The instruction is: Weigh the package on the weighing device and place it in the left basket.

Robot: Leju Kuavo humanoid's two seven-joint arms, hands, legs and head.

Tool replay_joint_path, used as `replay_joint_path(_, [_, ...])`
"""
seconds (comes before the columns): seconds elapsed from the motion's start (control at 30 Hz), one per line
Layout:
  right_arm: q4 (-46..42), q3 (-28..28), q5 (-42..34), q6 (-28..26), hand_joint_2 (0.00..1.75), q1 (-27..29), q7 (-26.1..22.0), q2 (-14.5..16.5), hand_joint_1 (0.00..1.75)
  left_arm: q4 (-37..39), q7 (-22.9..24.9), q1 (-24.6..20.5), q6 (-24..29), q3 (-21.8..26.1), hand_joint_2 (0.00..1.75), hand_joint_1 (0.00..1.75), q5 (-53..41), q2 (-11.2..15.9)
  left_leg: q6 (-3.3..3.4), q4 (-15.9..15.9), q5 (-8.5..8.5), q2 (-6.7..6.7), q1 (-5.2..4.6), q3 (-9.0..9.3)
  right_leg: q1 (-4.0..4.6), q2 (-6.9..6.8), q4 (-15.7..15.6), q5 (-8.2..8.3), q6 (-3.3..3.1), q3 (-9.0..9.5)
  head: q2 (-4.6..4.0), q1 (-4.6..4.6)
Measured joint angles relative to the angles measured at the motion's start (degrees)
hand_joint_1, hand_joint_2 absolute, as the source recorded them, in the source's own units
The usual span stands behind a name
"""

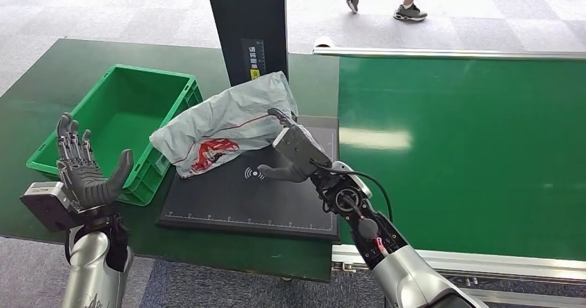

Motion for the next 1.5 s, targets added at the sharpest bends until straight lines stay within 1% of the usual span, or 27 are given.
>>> replay_joint_path(0.2, [-2.32, -2.95, -2.12, -1.6, 1.75, 0.91, -0.83, -2.5, 0.0, 0.23, 0.04, 0.24, -0.49, -0.25, 1.75, 0.0, -0.78, 0.01, 0.0, 0.0, 0.0, 0.0, 0.0, 0.0, 0.0, 0.0, 0.0, 0.0, 0.0, -0.01, 0.0, -0.01])
replay_joint_path(0.3, [-3.15, -5.13, -3.21, -2.91, 1.75, 1.22, -1.29, -3.54, 0.0, 0.23, 0.53, 0.27, -1.06, -1.36, 1.75, 0.0, -2.57, 0.04, 0.0, 0.01, 0.0, -0.01, 0.0, 0.0, -0.01, 0.0, -0.01, 0.0, 0.0, -0.01, 0.0, 0.0])
replay_joint_path(0.4, [-4.28, -7.69, -4.05, -3.74, 1.75, 1.81, -1.86, -4.41, 0.0, 0.32, 2.1, 0.09, -1.69, -3.71, 1.75, 0.0, -6.31, 0.07, 0.0, 0.02, 0.0, -0.03, -0.01, 0.0, -0.02, -0.01, -0.02, 0.01, 0.01, -0.02, 0.0, 0.0])
replay_joint_path(0.47, [-5.43, -9.33, -4.5, -3.95, 1.75, 2.39, -2.28, -4.84, 0.0, 0.82, 3.56, -0.47, -2.04, -6.09, 1.75, 0.0, -10.16, 0.07, 0.0, 0.03, 0.0, -0.04, -0.01, 0.0, -0.03, -0.03, -0.02, 0.01, 0.02, -0.01, 0.0, -0.01])
replay_joint_path(0.6, [-7.99, -11.86, -4.84, -3.99, 1.75, 3.48, -2.83, -5.32, 0.0, 4.15, 5.47, -3.05, -1.67, -11.5, 1.75, 0.0, -17.28, 0.04, 0.01, 0.03, 0.0, -0.05, -0.01, 0.0, -0.03, -0.04, -0.02, 0.03, 0.03, -0.01, 0.0, -0.01])
replay_joint_path(0.7, [-9.51, -13.09, -5.29, -3.79, 1.75, 3.88, -3.09, -5.52, 0.0, 8.72, 6.34, -6.06, 0.5, -15.11, 1.75, 0.0, -22.4, 0.04, 0.01, 0.03, 0.0, -0.06, -0.01, 0.0, -0.03, -0.04, -0.02, 0.04, 0.04, -0.02, 0.0, -0.01])
replay_joint_path(0.83, [-11.02, -14.44, -6.54, -3.66, 1.75, 4.52, -3.57, -5.61, 0.0, 17.94, 8.11, -11.63, 7.89, -19.46, 1.75, 0.0, -32.06, 0.04, 0.01, 0.03, 0.01, -0.08, -0.01, 0.0, -0.03, -0.05, -0.02, 0.05, 0.04, -0.01, 0.0, -0.02])
replay_joint_path(0.9, [-11.33, -14.76, -6.86, -3.66, 1.75, 4.78, -3.77, -5.62, 0.0, 20.48, 8.51, -13.14, 9.65, -20.45, 1.75, 0.0, -34.08, 0.02, 0.01, 0.03, 0.01, -0.08, -0.01, 0.0, -0.03, -0.05, -0.02, 0.05, 0.04, -0.01, 0.0, -0.02])
replay_joint_path(0.97, [-11.38, -14.82, -6.91, -3.66, 1.75, 4.83, -3.81, -5.62, 0.0, 20.91, 8.59, -13.41, 9.9, -20.6, 1.75, 0.0, -34.36, 0.02, 0.01, 0.03, 0.01, -0.08, -0.01, 0.0, -0.03, -0.05, -0.02, 0.05, 0.04, -0.01, 0.0, -0.01])
replay_joint_path(1.03, [-12.24, -15.28, -7.41, -3.61, 1.75, 6.05, -4.33, -5.72, 0.0, 27.97, 10.55, -17.36, 12.53, -22.58, 1.75, 0.0, -37.49, -0.48, 0.01, 0.04, 0.01, -0.07, -0.02, 0.0, -0.03, -0.04, -0.02, 0.05, 0.05, -0.01, 0.0, -0.01])
replay_joint_path(1.1, [-13.65, -15.76, -7.99, -3.56, 1.75, 7.89, -5.05, -5.85, 0.0, 37.78, 13.84, -22.73, 16.47, -25.19, 1.75, 0.0, -42.19, -1.17, 0.01, 0.04, 0.01, -0.06, -0.02, -0.02, -0.04, -0.04, -0.02, 0.06, 0.05, -0.02, -0.01, -0.01])
replay_joint_path(1.2, [-15.15, -15.8, -8.29, -3.55, 1.75, 9.32, -5.31, -5.85, 0.0, 44.24, 17.55, -26.18, 19.55, -26.84, 1.75, 0.0, -46.17, -1.6, 0.01, 0.05, 0.01, -0.06, -0.02, -0.03, -0.04, -0.04, -0.02, 0.05, 0.05, -0.02, 0.0, -0.02])
replay_joint_path(1.33, [-17.08, -15.81, -8.65, -3.7, 1.75, 10.59, -5.45, -5.81, 0.0, 50.22, 23.02, -29.41, 20.72, -28.58, 1.75, 0.0, -50.63, -1.98, 0.01, 0.04, 0.01, -0.06, -0.02, -0.03, -0.03, -0.04, -0.02, 0.05, 0.05, -0.03, 0.0, -0.02])
replay_joint_path(1.5, [-19.3, -15.91, -8.74, -4.07, 1.75, 12.0, -5.6, -5.81, 0.0, 55.48, 28.11, -32.22, 18.45, -31.2, 1.75, 0.0, -55.46, -2.49, 0.02, 0.04, 0.01, -0.05, -0.02, -0.03, -0.03, -0.04, -0.02, 0.05, 0.05, -0.03, 0.0, -0.01])
